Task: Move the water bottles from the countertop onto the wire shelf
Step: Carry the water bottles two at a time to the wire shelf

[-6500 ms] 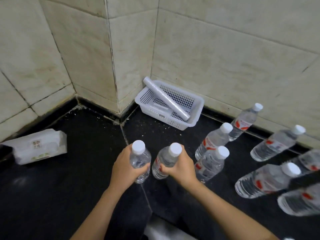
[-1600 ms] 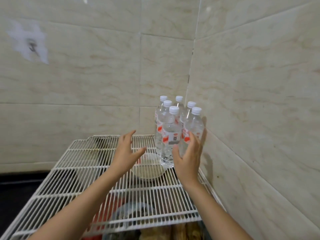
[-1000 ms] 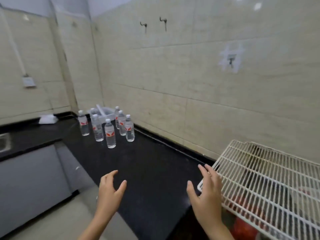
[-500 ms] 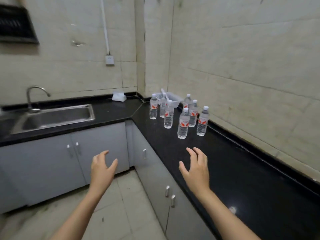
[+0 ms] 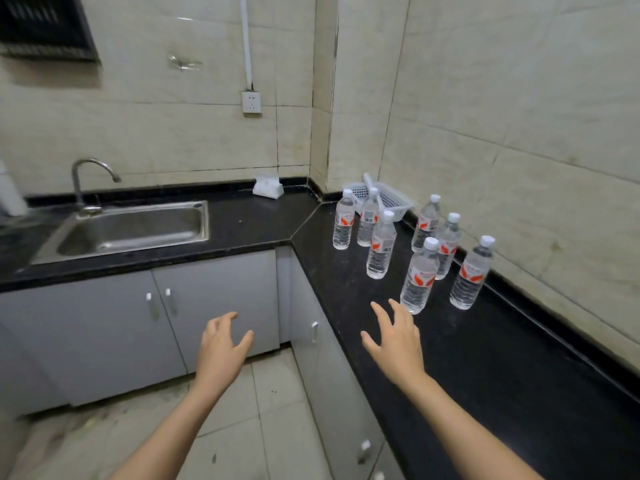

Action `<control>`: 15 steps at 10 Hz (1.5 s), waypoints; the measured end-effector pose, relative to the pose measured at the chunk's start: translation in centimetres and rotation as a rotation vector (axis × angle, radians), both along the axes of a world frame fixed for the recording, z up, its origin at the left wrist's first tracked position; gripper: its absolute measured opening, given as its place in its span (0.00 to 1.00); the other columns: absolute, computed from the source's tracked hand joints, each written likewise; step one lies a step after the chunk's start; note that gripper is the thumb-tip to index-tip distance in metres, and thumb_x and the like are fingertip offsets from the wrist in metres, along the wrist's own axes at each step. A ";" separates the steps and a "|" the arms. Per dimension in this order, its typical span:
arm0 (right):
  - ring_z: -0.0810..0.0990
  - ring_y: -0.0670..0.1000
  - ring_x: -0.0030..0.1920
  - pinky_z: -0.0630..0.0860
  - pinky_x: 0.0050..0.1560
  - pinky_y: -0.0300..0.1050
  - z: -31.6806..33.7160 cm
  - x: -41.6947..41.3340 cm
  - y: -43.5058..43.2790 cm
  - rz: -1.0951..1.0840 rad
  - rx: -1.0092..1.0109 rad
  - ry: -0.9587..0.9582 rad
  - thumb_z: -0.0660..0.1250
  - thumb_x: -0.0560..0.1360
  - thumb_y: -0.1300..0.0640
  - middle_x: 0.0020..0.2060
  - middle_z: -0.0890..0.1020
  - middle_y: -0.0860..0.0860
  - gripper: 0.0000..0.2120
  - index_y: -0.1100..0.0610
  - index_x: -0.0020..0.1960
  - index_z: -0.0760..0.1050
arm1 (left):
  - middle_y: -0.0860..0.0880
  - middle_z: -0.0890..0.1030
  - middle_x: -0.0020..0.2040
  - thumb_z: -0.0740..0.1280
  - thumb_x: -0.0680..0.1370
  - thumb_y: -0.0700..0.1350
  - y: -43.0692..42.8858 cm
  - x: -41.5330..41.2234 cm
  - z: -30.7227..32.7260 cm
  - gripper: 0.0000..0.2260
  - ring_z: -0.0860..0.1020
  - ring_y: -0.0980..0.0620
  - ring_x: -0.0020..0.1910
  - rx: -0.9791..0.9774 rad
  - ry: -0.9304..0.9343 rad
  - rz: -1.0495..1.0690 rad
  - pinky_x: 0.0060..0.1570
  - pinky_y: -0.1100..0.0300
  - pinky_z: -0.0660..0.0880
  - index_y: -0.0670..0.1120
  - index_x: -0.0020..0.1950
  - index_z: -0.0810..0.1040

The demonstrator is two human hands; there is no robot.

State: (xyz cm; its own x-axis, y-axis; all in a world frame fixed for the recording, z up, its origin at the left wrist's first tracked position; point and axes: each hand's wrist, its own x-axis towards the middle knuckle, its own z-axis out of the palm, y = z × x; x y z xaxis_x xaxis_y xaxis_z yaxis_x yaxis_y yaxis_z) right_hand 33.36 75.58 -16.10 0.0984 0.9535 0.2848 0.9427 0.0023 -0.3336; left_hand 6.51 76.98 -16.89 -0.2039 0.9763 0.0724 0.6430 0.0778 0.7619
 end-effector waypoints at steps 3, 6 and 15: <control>0.51 0.55 0.75 0.57 0.71 0.51 -1.9 0.6 11.8 0.085 -0.159 0.030 0.59 0.77 0.48 0.74 0.56 0.58 0.28 0.53 0.73 0.56 | 0.41 0.67 0.67 0.64 0.76 0.47 9.4 1.0 -0.9 0.21 0.68 0.43 0.66 -0.064 0.001 0.074 0.65 0.49 0.65 0.43 0.67 0.67; 0.52 0.55 0.75 0.57 0.71 0.50 -4.6 -3.0 23.6 0.065 -0.245 0.016 0.59 0.77 0.47 0.74 0.56 0.58 0.27 0.53 0.73 0.56 | 0.37 0.68 0.66 0.66 0.75 0.44 21.5 -3.8 -5.2 0.20 0.69 0.38 0.65 -0.124 -0.088 0.140 0.65 0.45 0.66 0.40 0.66 0.69; 0.70 0.58 0.63 0.67 0.63 0.49 -3.3 2.5 50.7 -0.769 0.160 1.007 0.67 0.72 0.59 0.64 0.66 0.60 0.26 0.59 0.68 0.62 | 0.44 0.67 0.68 0.68 0.73 0.49 52.0 8.5 -7.6 0.29 0.66 0.47 0.68 -0.267 -0.042 -0.571 0.67 0.56 0.64 0.44 0.71 0.61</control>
